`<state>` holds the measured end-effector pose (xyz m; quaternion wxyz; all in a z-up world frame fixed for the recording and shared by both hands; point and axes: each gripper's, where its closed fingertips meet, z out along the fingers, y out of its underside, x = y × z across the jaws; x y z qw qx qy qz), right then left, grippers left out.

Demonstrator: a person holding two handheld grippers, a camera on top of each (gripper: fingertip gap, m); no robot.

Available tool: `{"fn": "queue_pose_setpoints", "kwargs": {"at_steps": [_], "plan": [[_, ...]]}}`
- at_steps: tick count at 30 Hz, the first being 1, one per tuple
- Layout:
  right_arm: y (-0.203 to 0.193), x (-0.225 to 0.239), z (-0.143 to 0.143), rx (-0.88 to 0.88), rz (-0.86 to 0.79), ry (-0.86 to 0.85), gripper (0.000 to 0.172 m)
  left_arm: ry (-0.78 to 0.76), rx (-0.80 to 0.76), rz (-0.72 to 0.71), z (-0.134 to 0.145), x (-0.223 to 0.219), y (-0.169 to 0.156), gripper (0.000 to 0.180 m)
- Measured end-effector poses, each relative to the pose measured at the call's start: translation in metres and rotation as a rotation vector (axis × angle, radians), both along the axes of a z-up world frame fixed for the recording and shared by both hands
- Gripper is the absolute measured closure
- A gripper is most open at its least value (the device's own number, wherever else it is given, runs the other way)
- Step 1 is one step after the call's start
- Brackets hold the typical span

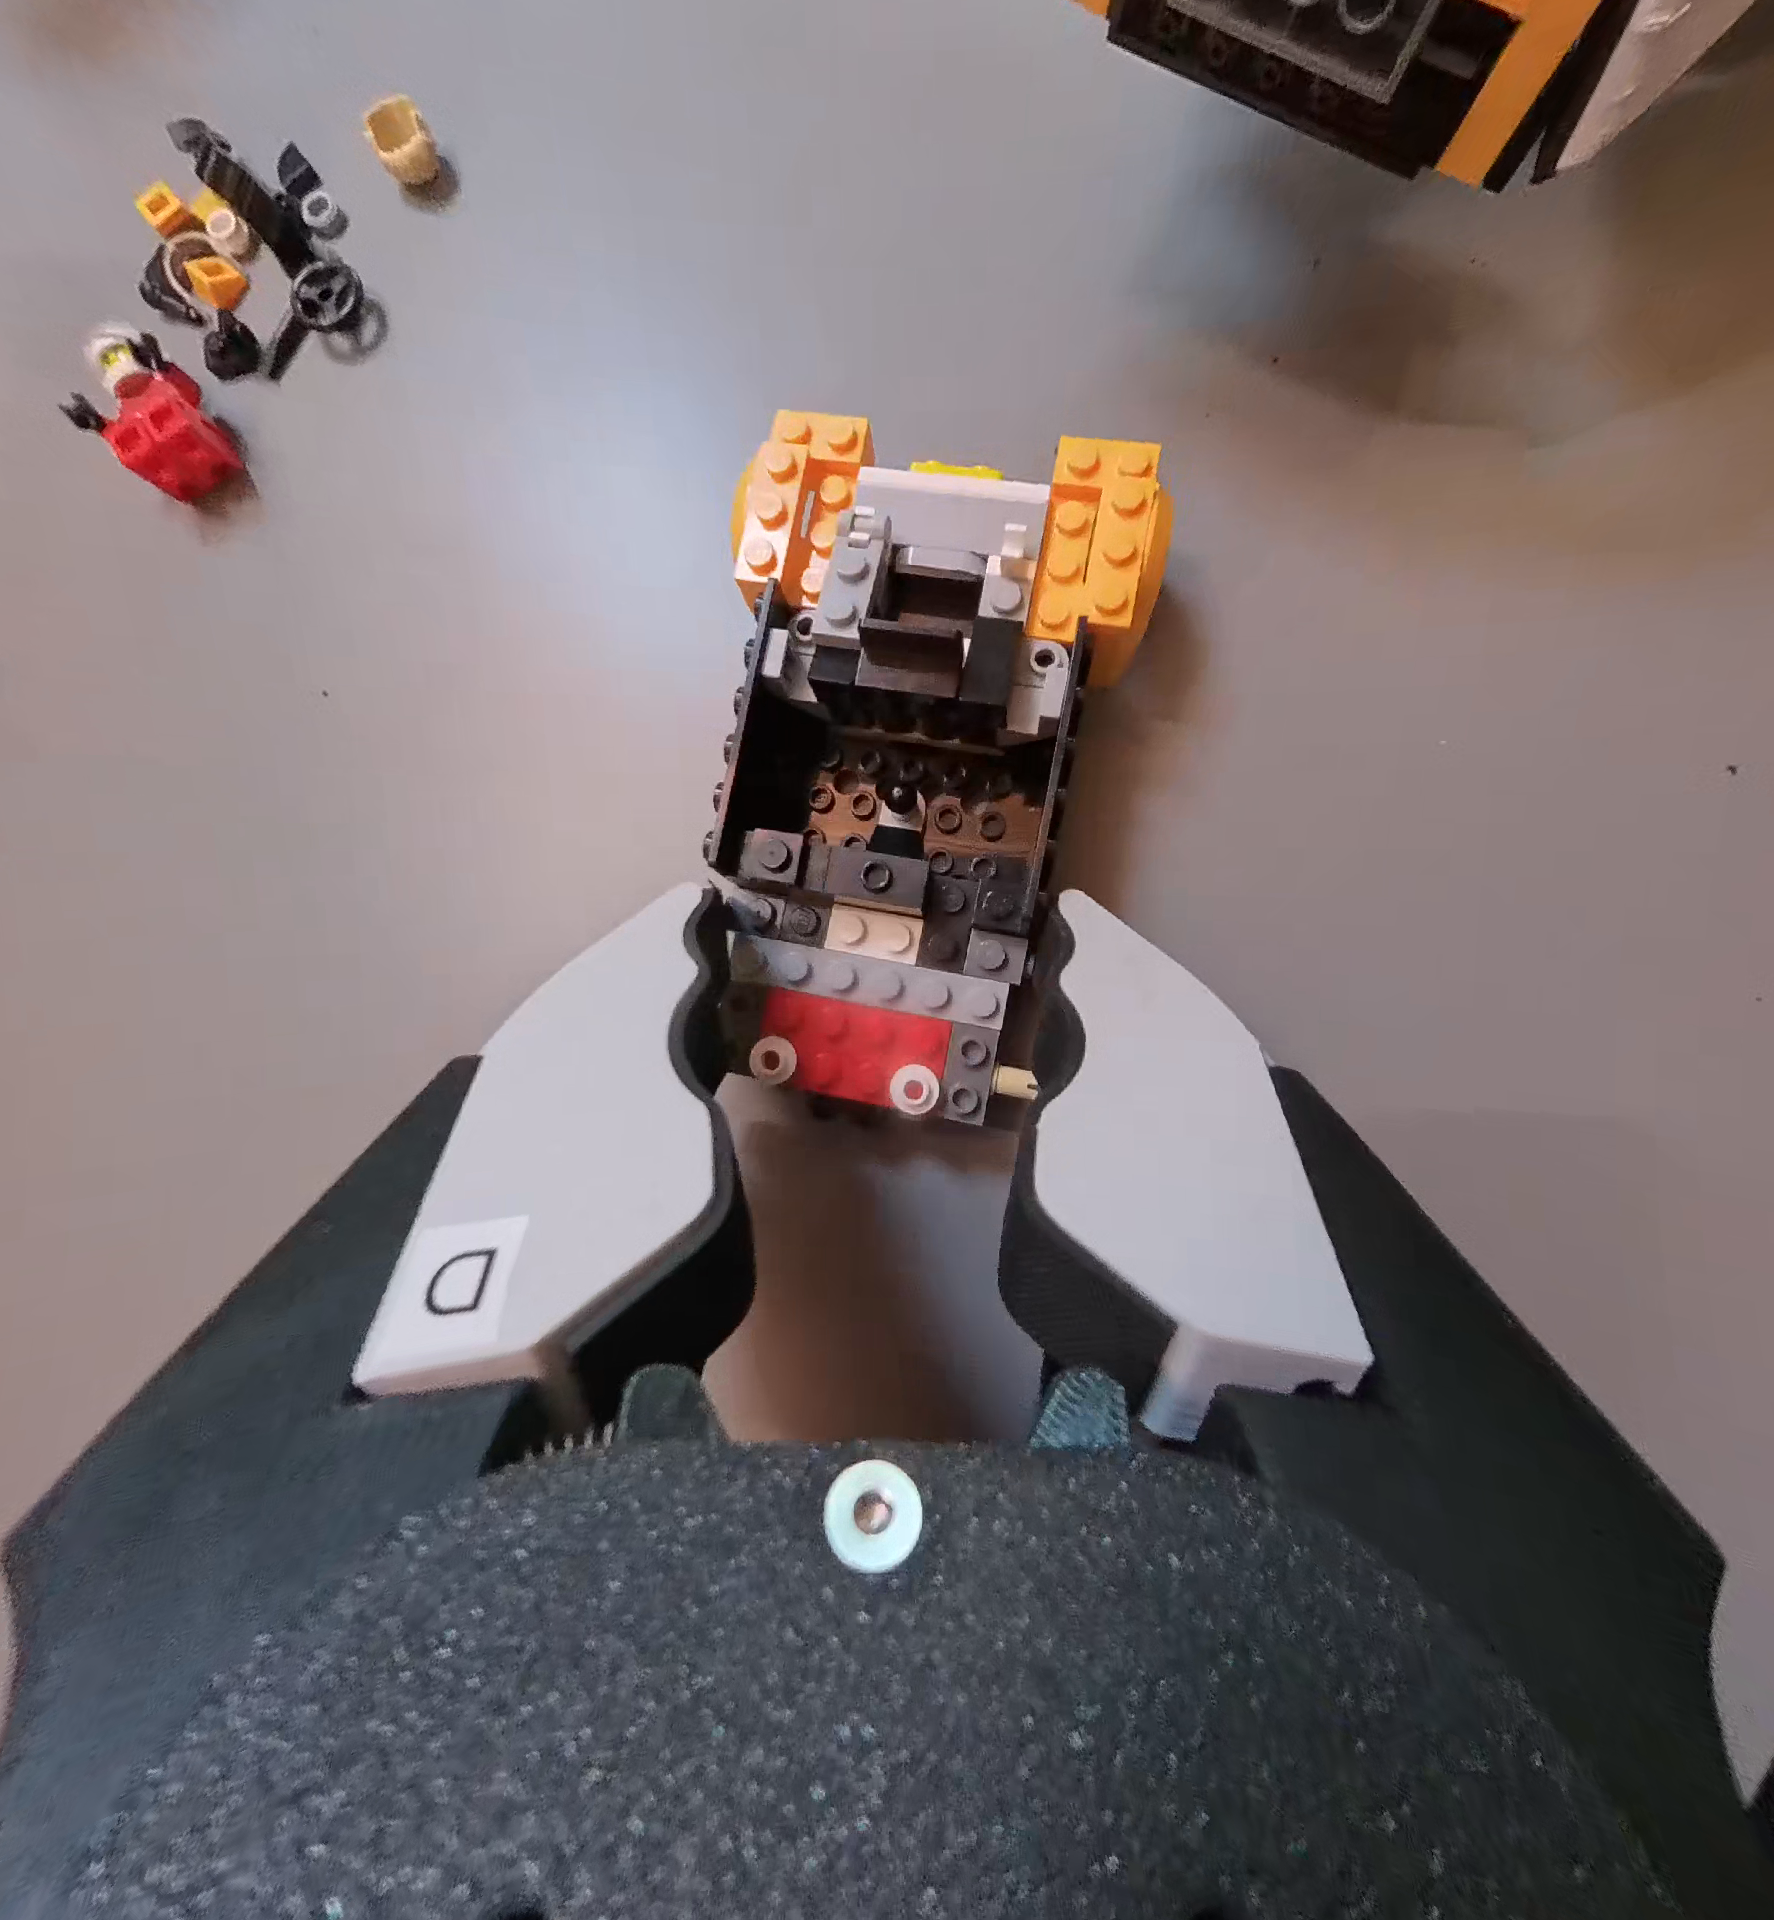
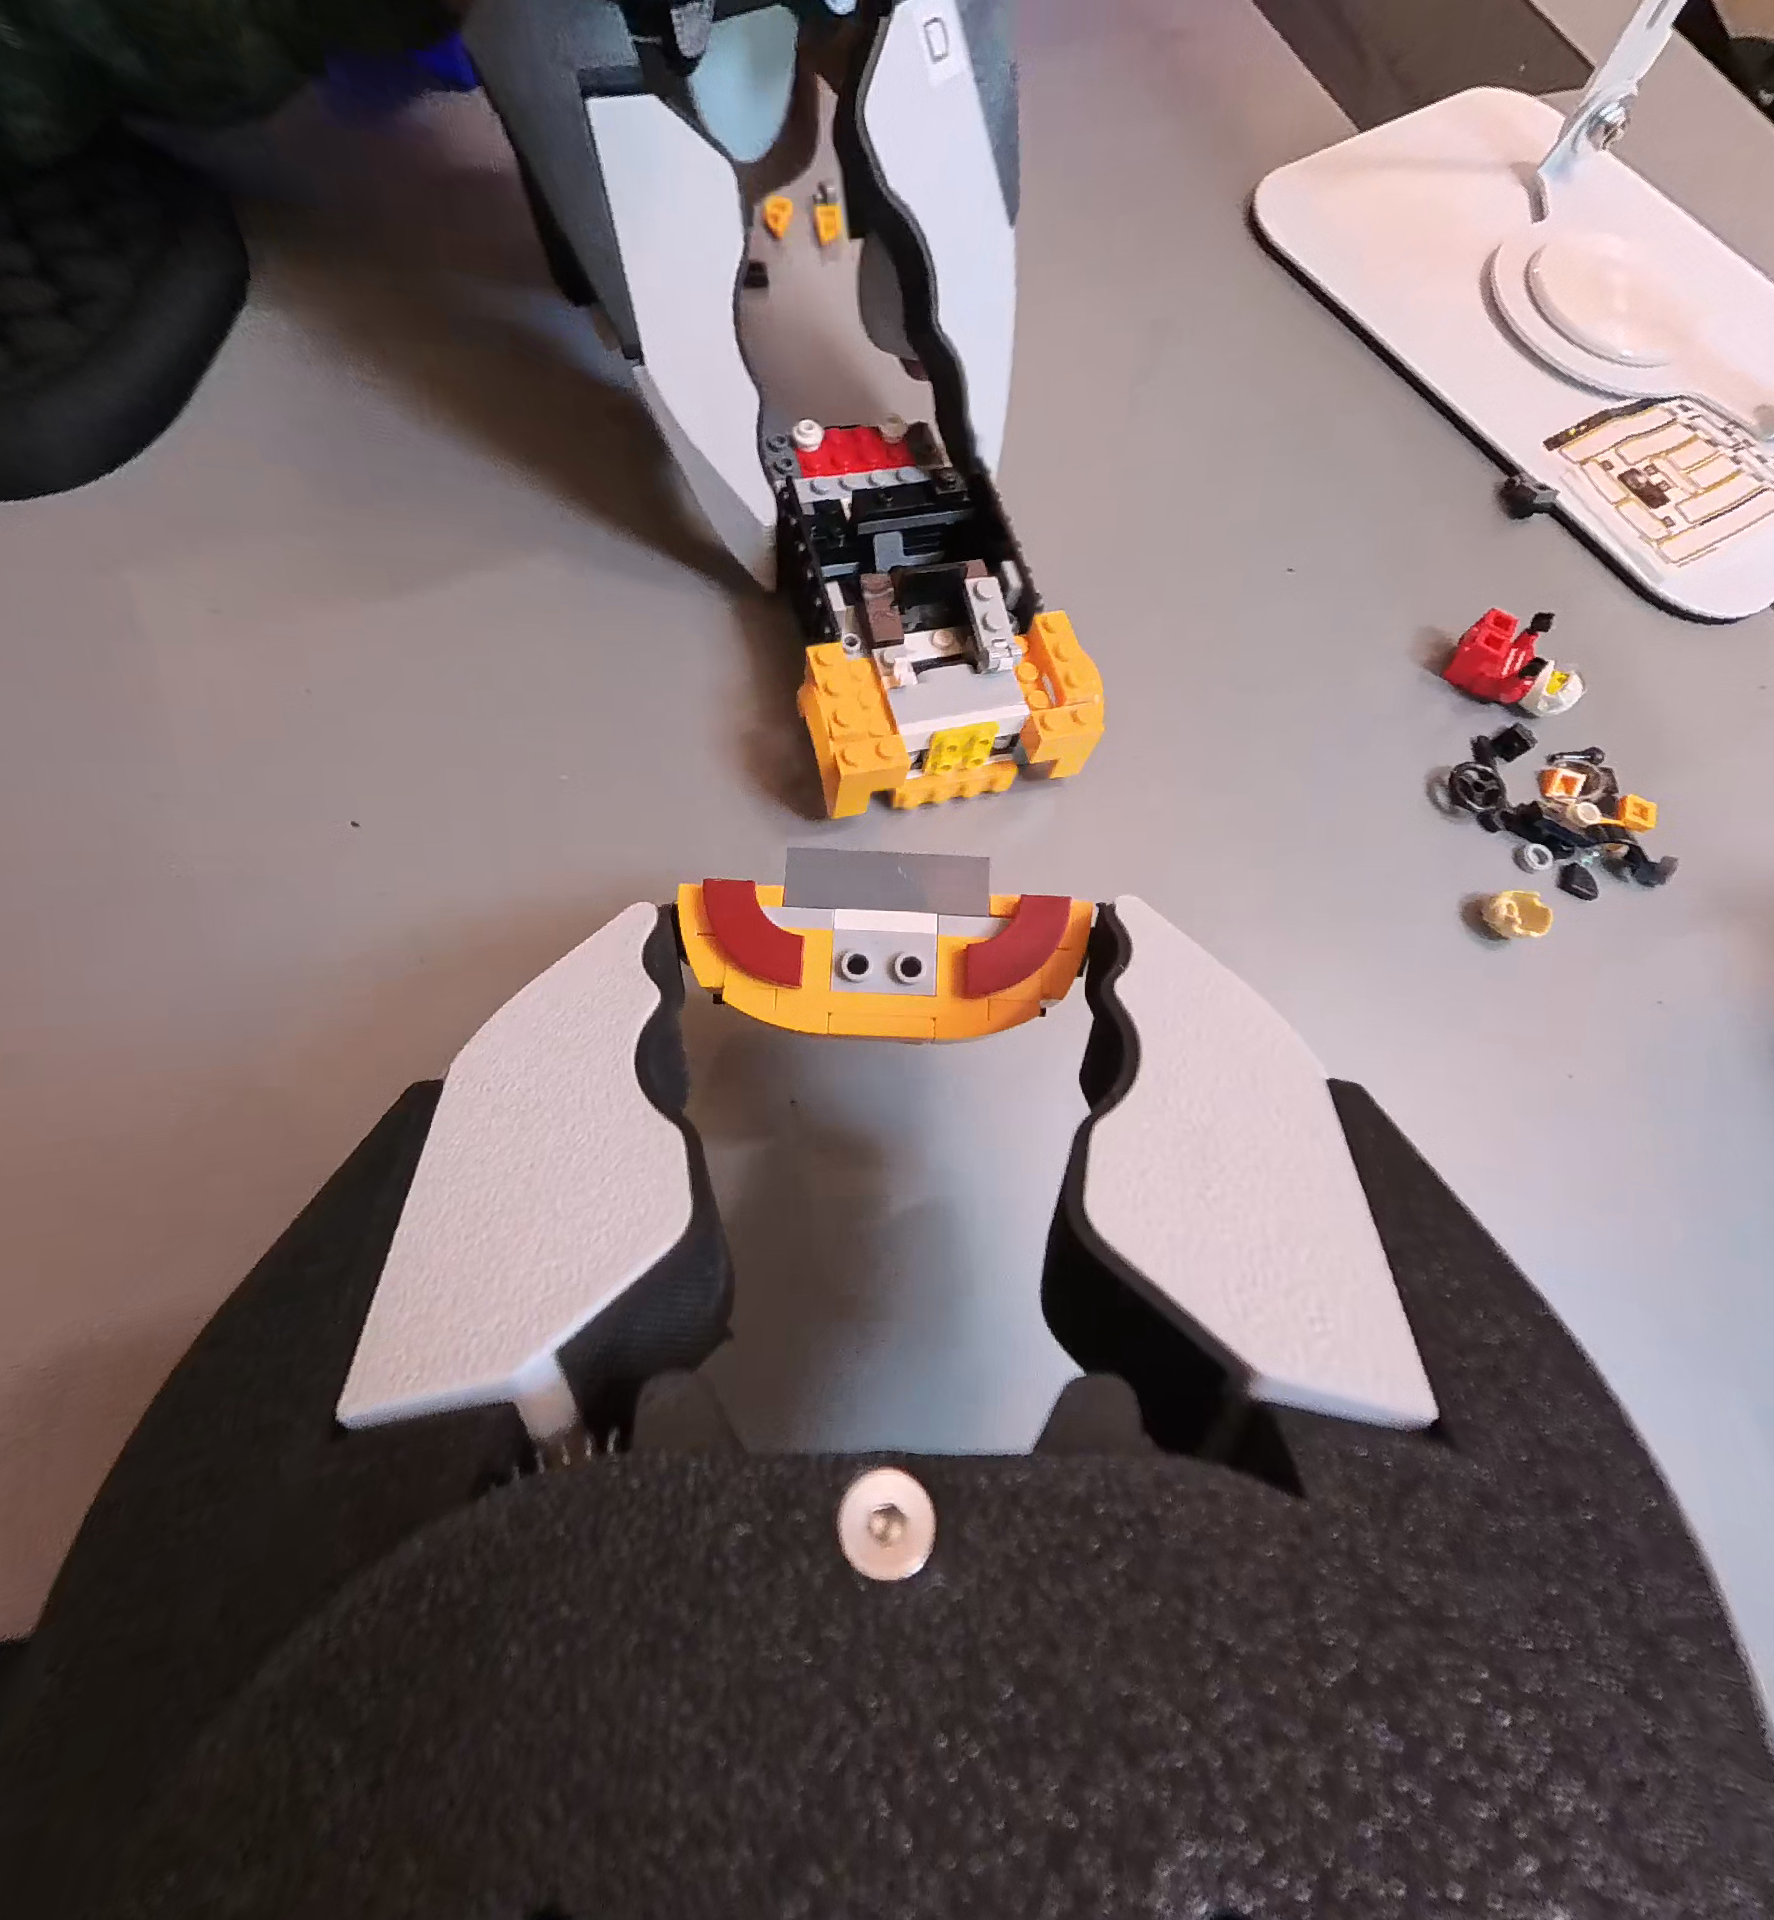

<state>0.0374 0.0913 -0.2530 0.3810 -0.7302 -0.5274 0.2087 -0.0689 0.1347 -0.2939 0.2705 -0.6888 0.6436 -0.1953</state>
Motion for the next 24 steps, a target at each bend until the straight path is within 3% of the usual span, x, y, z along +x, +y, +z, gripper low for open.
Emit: {"fn": "queue_pose_setpoints", "kwargs": {"at_steps": [6,11,18,21,24], "plan": [[0.003,0.005,0.002,0.01,-0.01,0.0,0.097,-0.089,0.034,-0.064,0.015,0.029,0.021,0.125],[0.009,0.015,0.009,0.015,-0.05,0.031,0.097,-0.054,0.07,-0.082,0.012,0.051,0.041,0.125],[0.01,0.019,0.009,0.013,-0.059,0.047,0.097,0.02,0.084,-0.018,0.001,0.04,0.065,0.123],[0.01,0.018,0.004,0.006,-0.06,0.039,0.097,-0.016,0.084,0.05,0.008,0.038,0.068,0.105],[0.01,0.017,0.005,0.018,-0.059,0.041,0.097,-0.114,0.124,0.108,0.036,0.038,0.066,0.102]]}}
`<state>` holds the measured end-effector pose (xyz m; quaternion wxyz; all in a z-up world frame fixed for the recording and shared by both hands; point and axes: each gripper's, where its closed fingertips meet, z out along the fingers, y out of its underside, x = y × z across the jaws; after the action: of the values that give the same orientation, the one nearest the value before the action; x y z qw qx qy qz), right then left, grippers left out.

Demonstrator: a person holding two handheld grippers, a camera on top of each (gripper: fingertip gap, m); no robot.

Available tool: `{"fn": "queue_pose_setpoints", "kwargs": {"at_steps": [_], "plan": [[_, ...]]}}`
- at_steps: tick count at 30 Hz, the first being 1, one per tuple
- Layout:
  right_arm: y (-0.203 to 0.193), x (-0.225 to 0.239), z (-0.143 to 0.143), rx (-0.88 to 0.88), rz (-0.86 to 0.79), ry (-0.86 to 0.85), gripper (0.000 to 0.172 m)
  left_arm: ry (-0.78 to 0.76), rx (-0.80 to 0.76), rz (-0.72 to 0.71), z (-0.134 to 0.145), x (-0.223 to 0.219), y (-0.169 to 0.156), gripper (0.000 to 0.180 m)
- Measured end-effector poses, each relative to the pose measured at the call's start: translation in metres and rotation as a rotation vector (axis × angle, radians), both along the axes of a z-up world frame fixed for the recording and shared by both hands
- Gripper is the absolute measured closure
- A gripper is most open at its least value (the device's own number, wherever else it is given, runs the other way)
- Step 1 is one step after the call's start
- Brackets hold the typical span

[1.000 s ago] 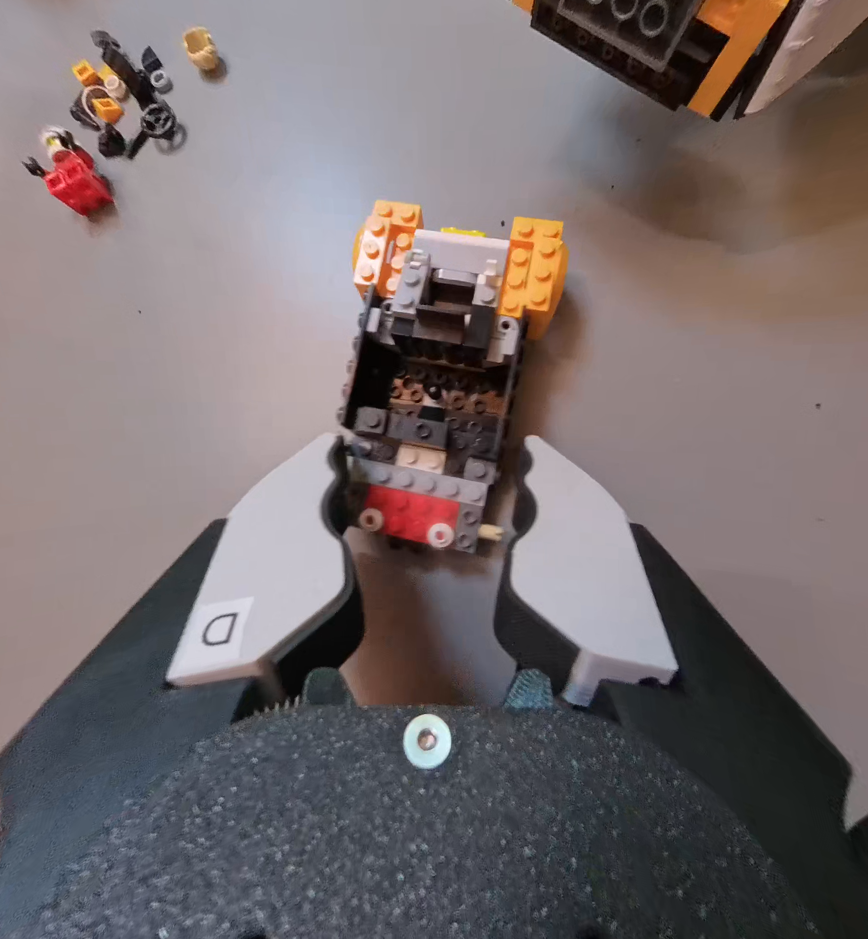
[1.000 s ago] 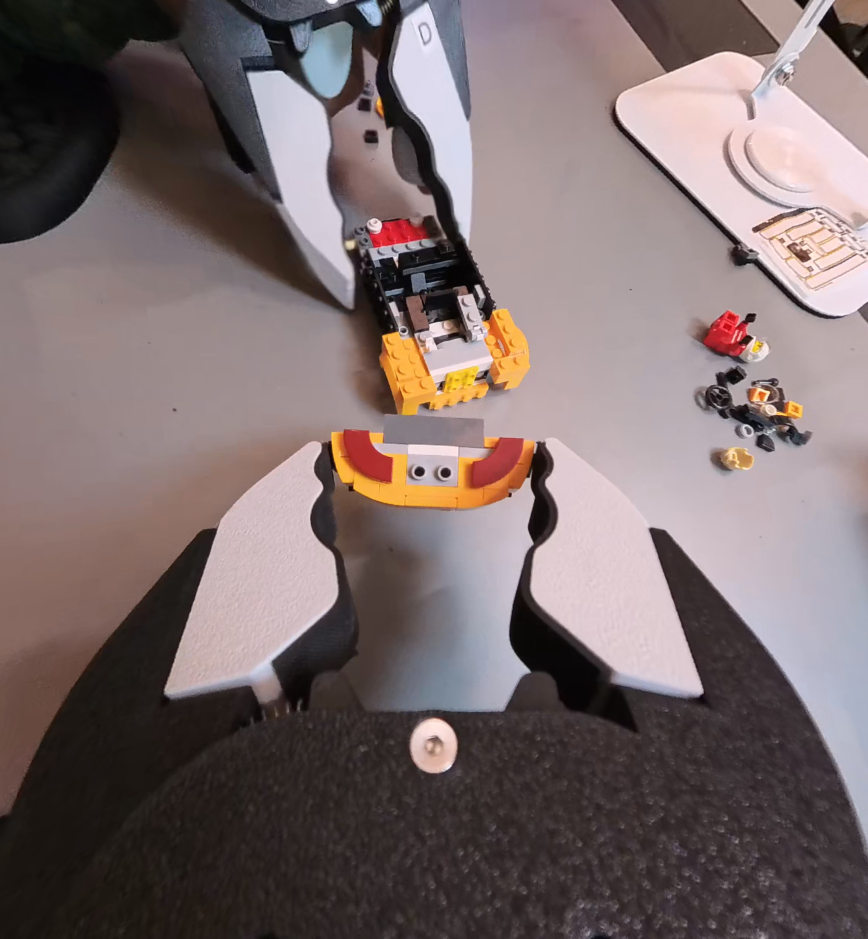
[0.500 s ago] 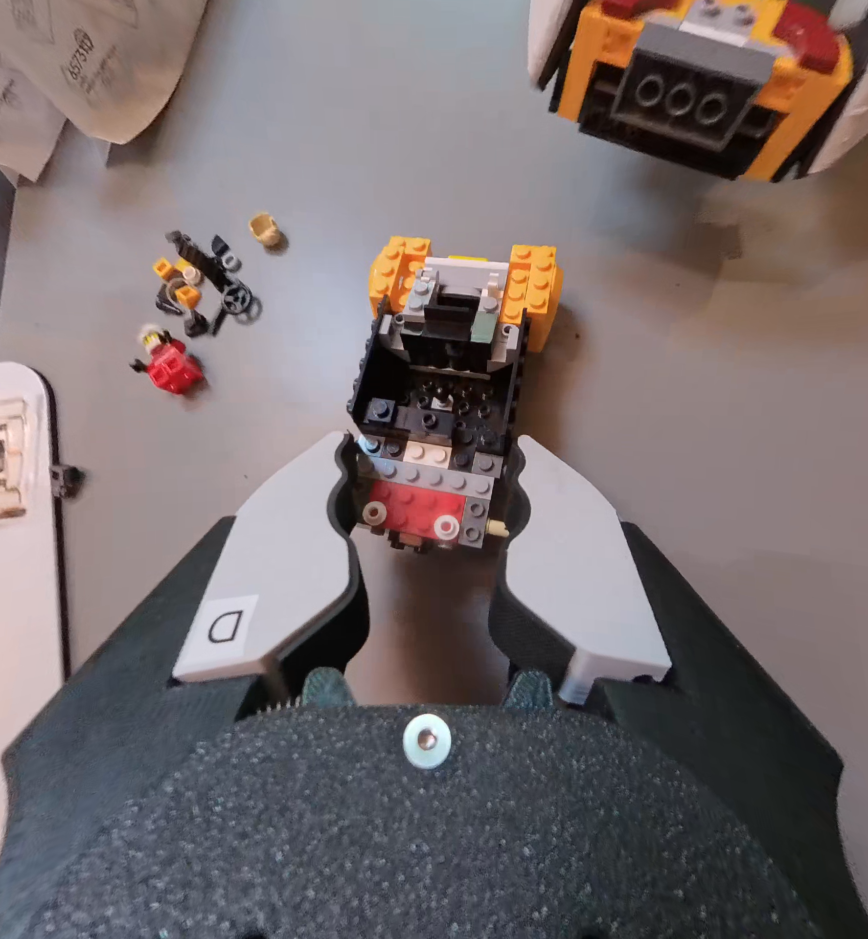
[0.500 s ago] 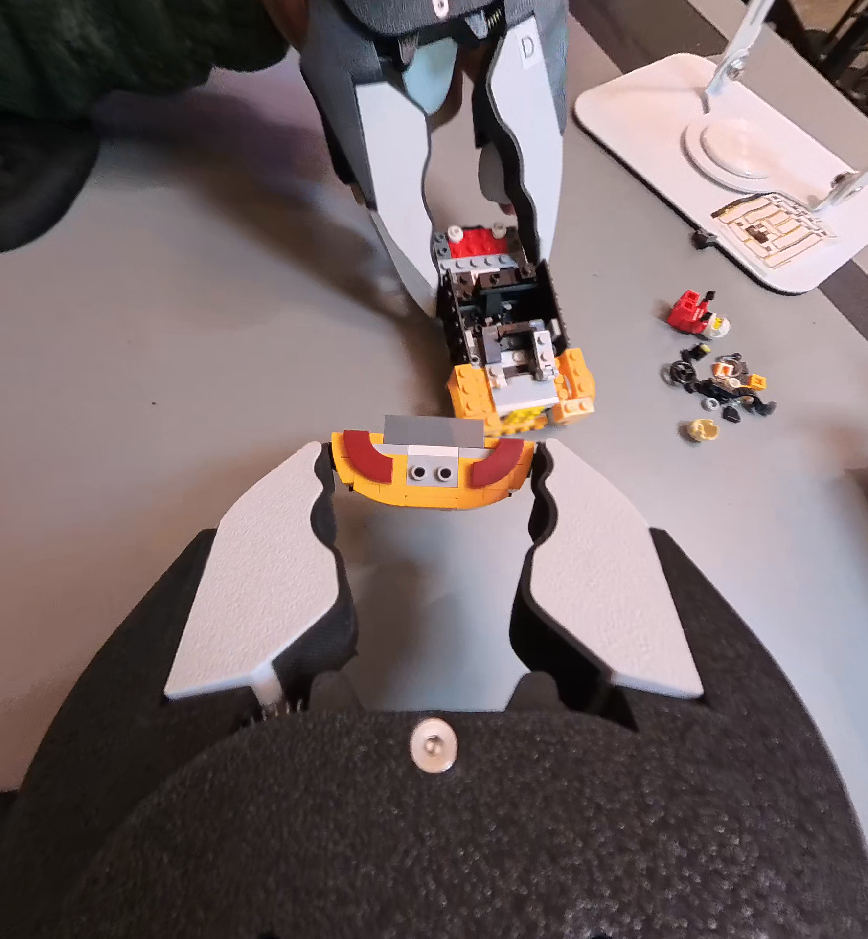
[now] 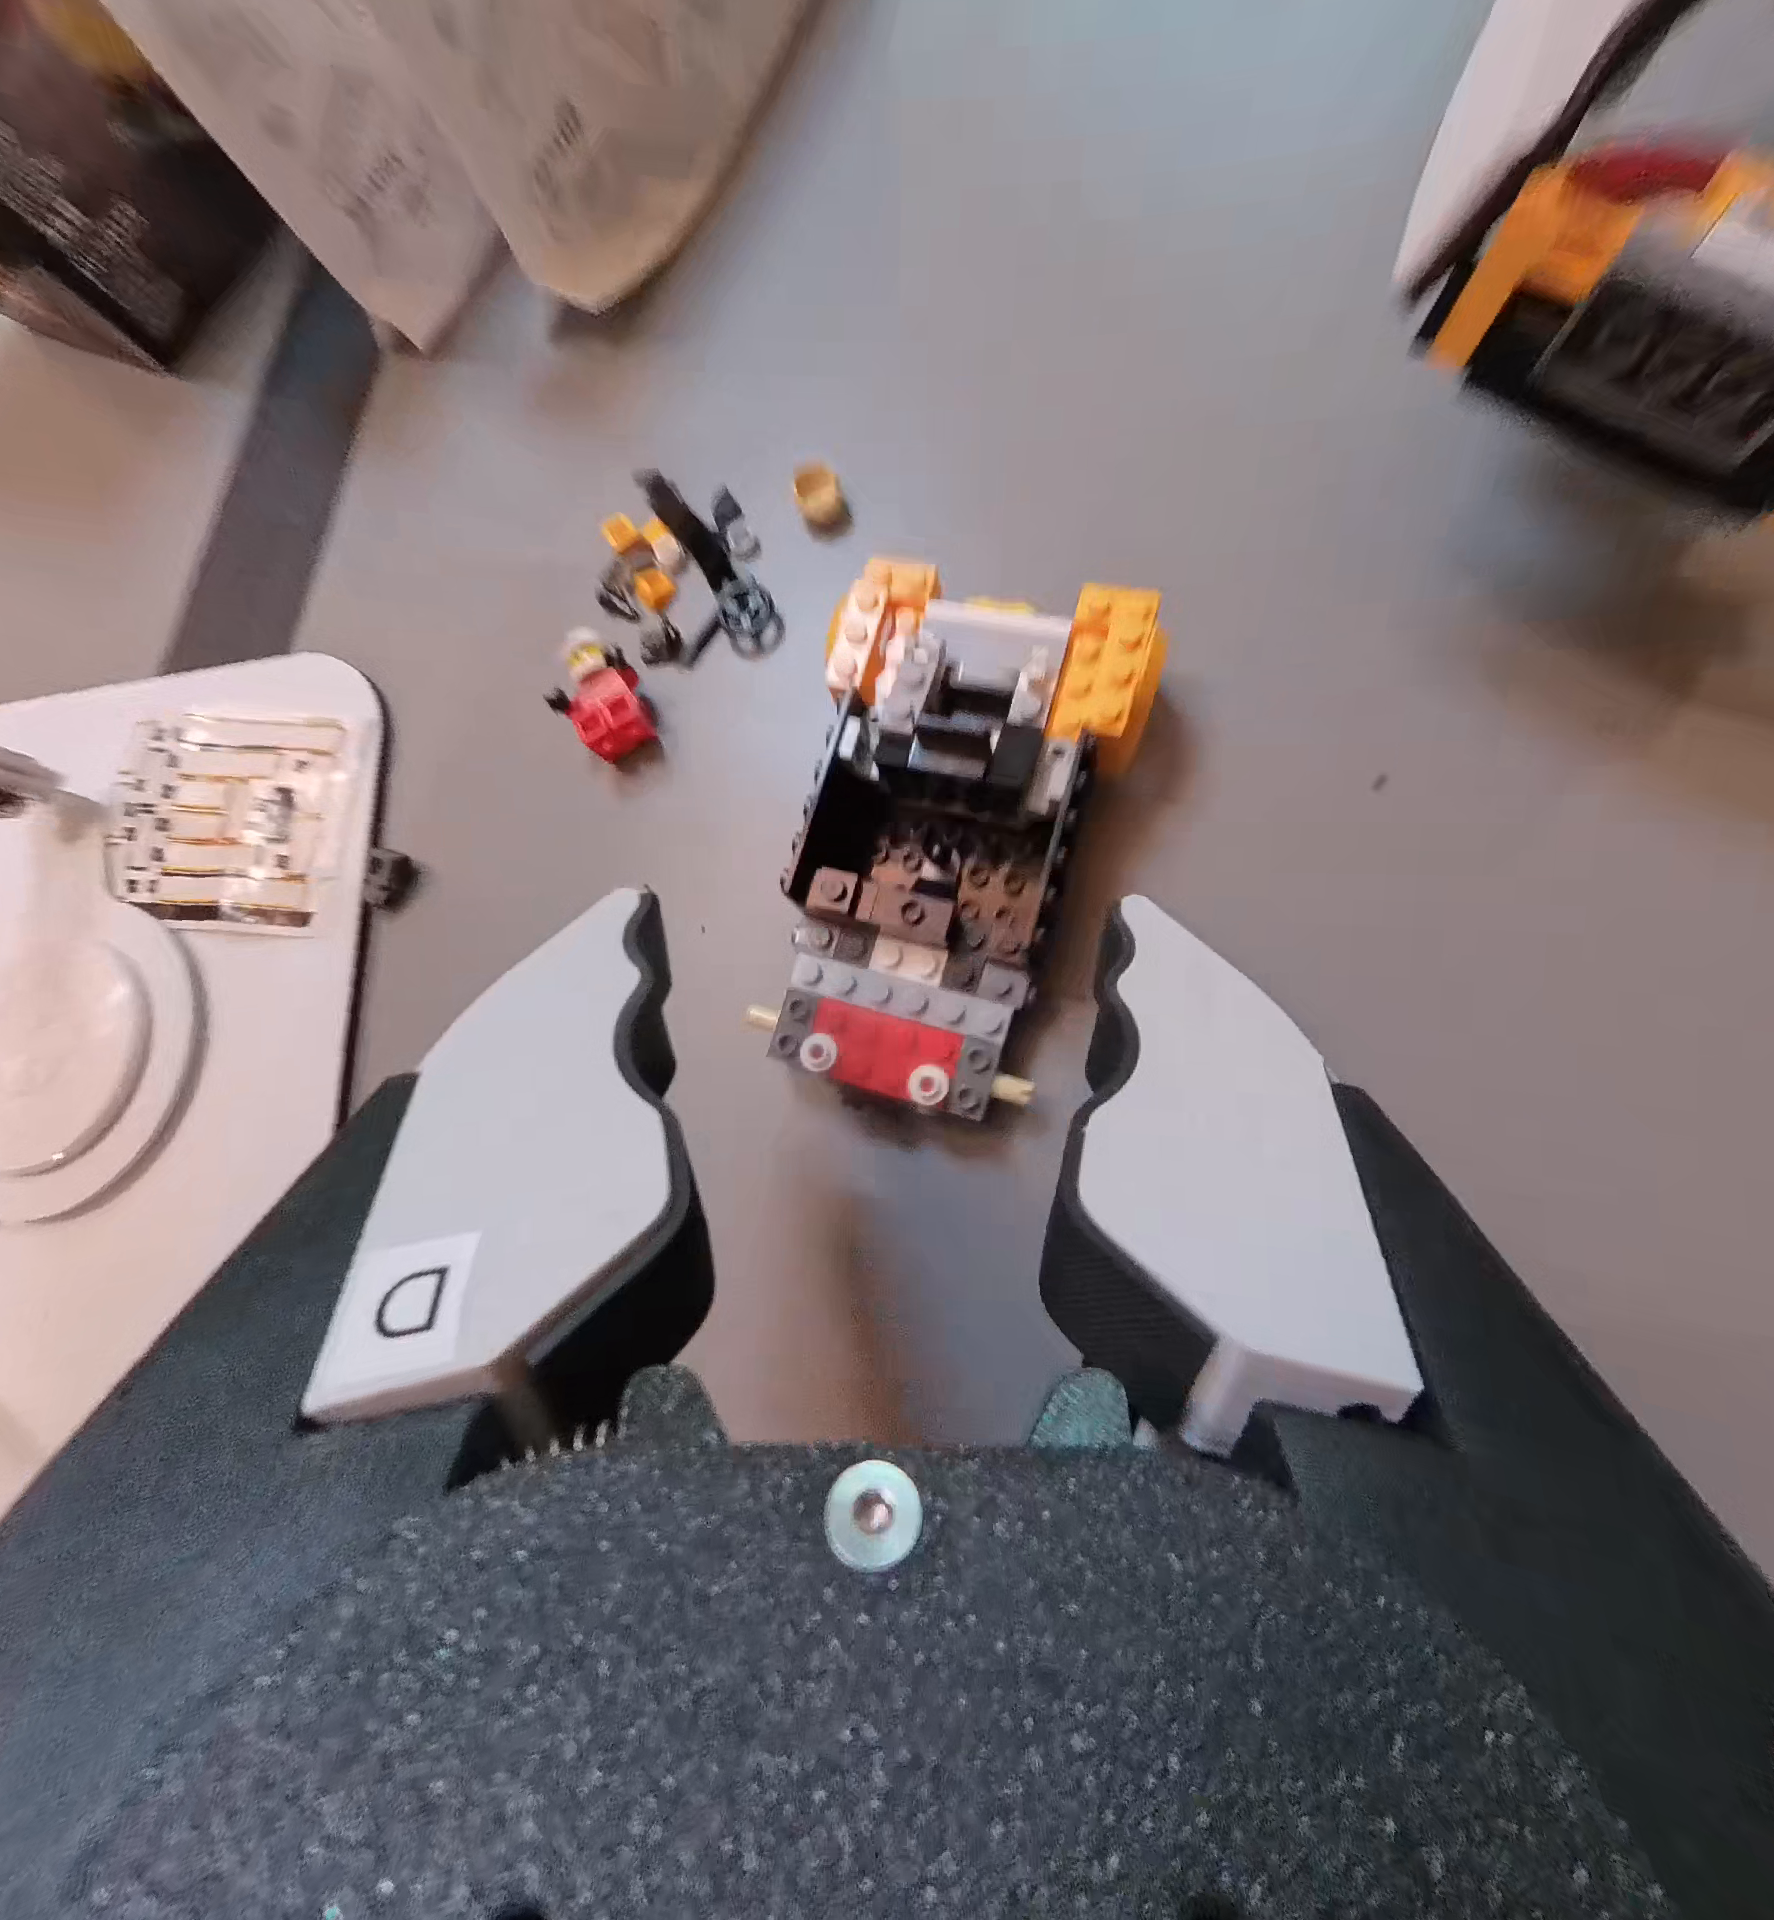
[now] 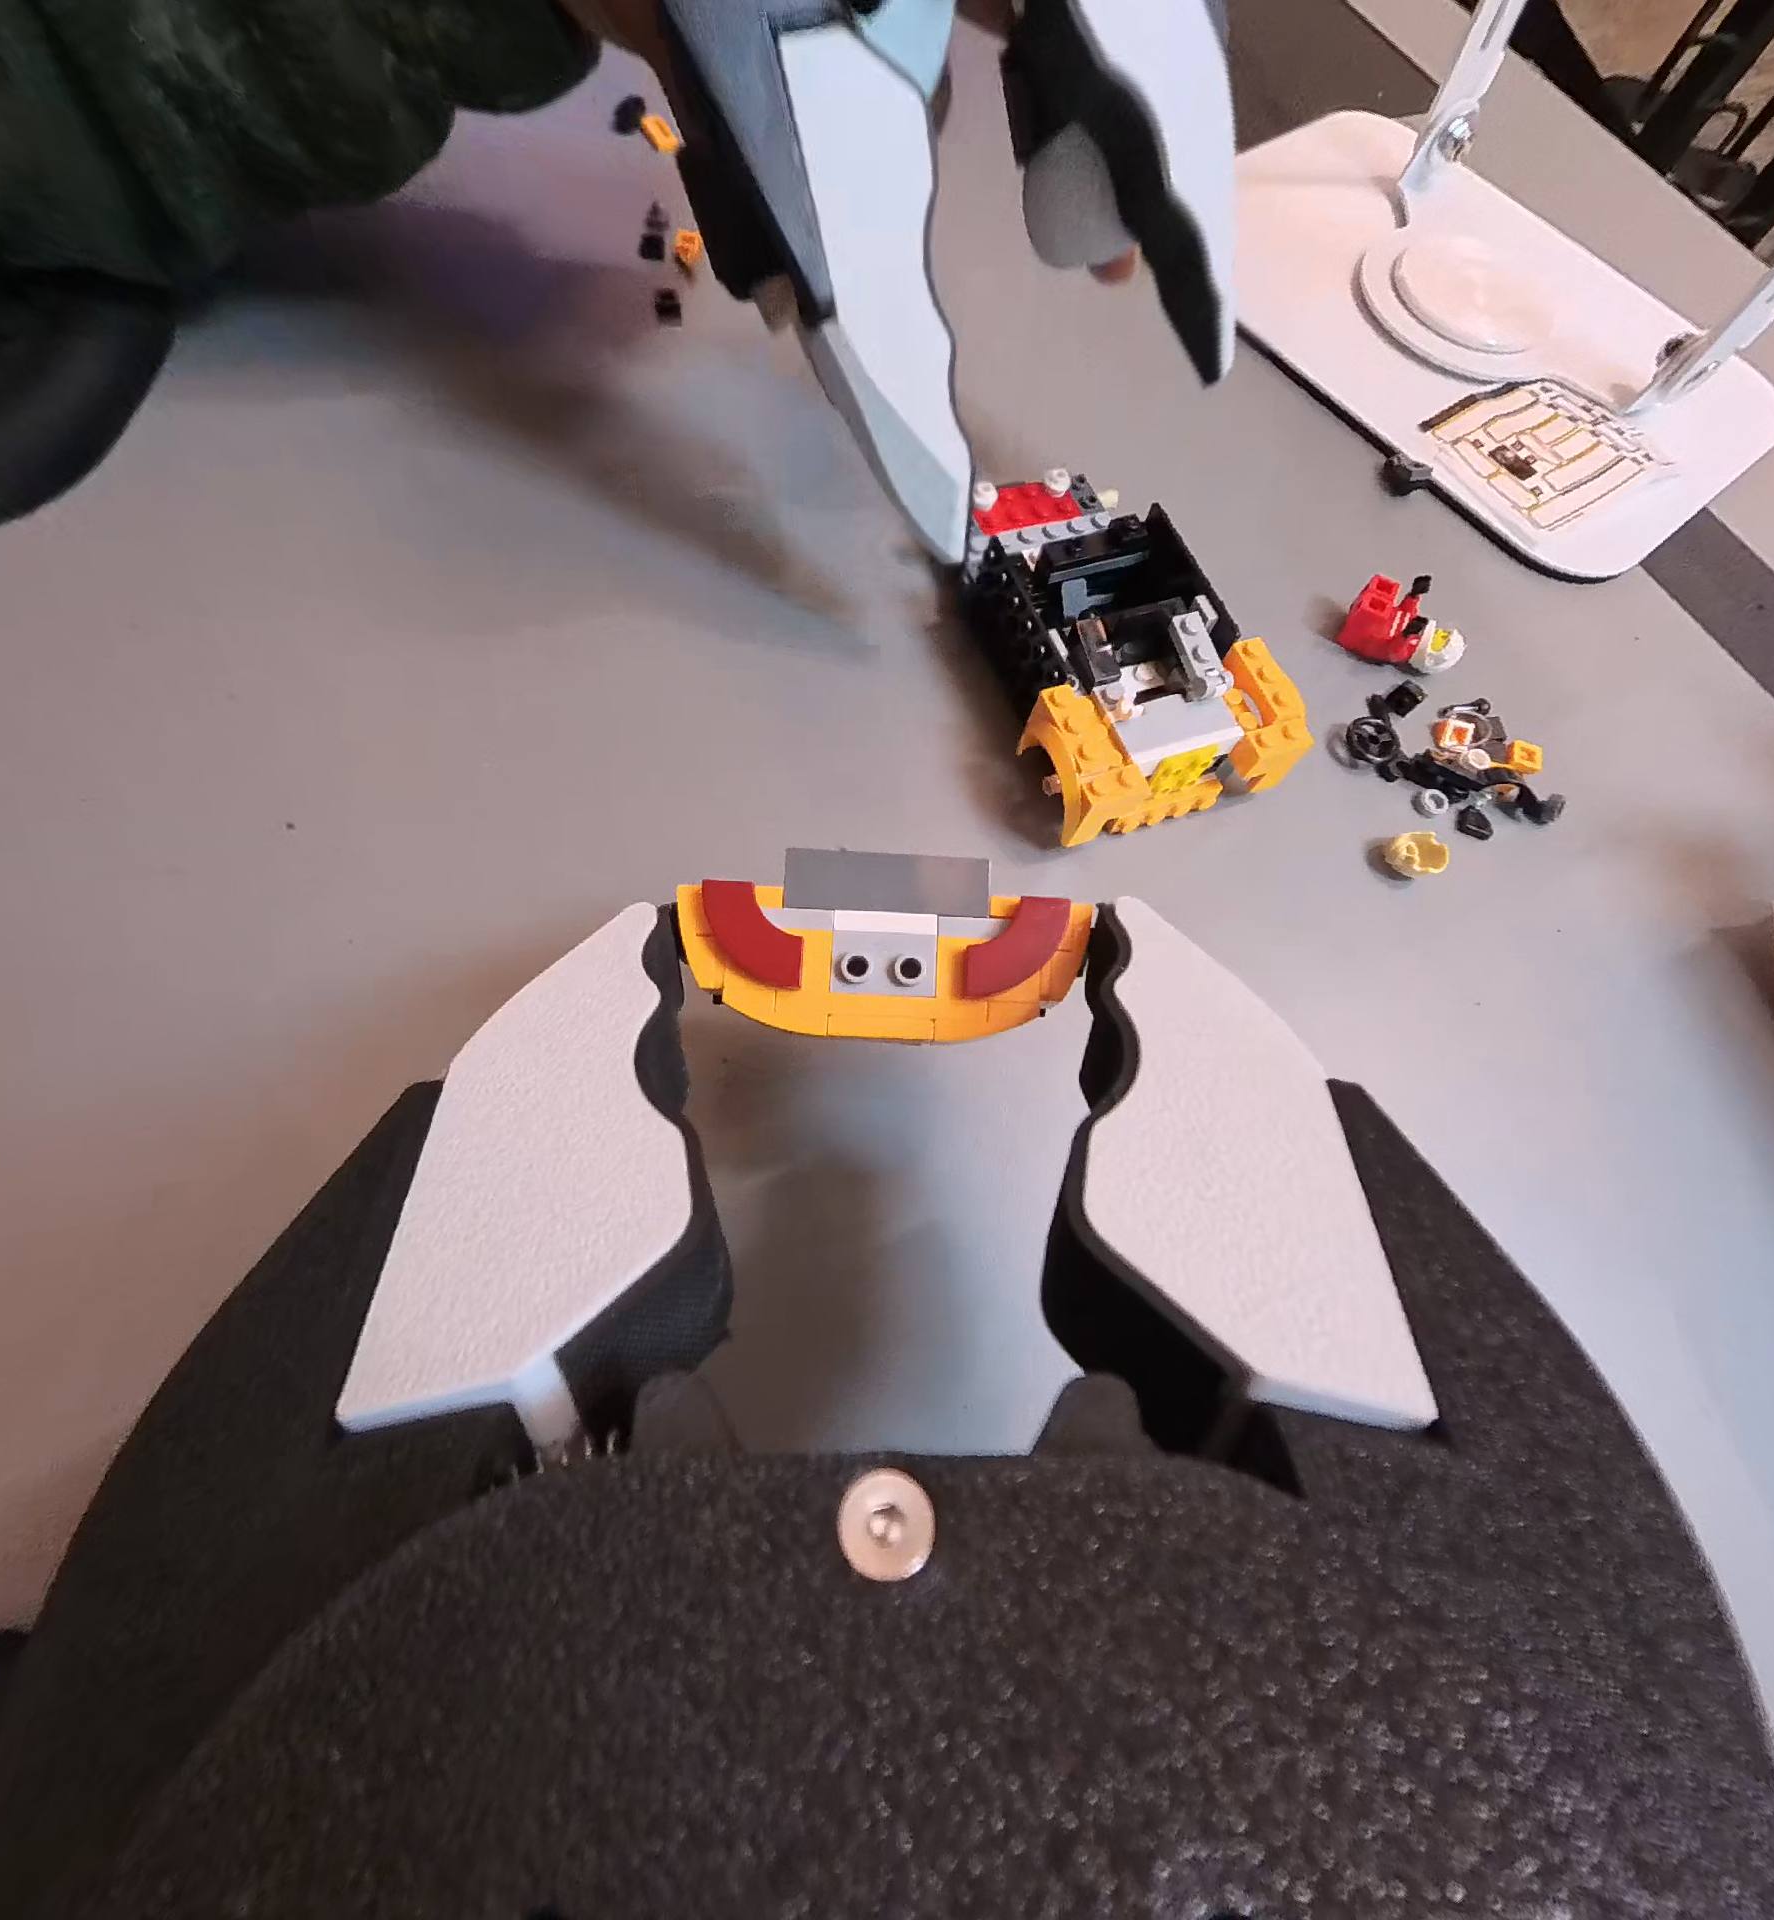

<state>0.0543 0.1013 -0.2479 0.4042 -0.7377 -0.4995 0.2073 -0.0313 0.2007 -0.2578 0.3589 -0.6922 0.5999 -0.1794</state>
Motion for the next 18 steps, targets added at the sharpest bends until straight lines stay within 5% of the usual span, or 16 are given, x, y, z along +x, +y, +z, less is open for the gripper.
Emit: {"fn": "queue_pose_setpoints", "kwargs": {"at_steps": [5,13,18], "plan": [[-0.006,-0.015,0.006,0.05,0.039,0.01,0.097,-0.318,-0.309,0.034,0.052,0.021,-0.066,0.136],[-0.027,-0.076,0.032,0.255,0.193,0.021,0.097,-0.72,-1.017,0.198,0.056,0.025,-0.13,0.139],[-0.032,-0.103,0.041,0.364,0.245,0.028,0.097,-0.823,-1.107,0.154,0.061,0.013,-0.133,0.153]]}}
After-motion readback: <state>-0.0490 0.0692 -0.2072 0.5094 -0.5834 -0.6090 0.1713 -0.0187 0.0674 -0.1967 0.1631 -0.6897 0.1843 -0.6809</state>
